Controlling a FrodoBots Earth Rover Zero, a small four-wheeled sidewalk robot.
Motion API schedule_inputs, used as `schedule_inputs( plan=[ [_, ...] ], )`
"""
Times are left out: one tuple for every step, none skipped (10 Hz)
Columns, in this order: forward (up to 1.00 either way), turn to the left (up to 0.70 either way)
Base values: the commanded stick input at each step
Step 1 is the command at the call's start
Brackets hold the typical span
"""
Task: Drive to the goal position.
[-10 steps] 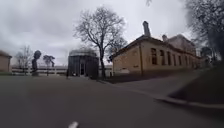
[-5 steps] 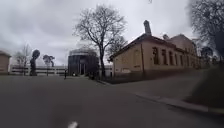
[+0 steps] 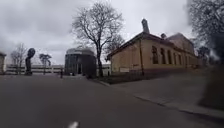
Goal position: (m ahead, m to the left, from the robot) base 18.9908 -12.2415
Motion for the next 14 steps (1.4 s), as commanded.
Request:
schedule_inputs(
  plan=[
    [1.0, -0.4],
    [1.0, -0.4],
    [1.0, -0.4],
    [1.0, -0.4],
    [1.0, -0.4],
    [1.0, -0.4],
    [1.0, -0.4],
    [1.0, -0.4],
    [1.0, -0.4],
    [1.0, -0.4],
    [1.0, -0.4],
    [1.0, -0.4],
    [1.0, -0.4],
    [1.0, -0.4]
  ],
)
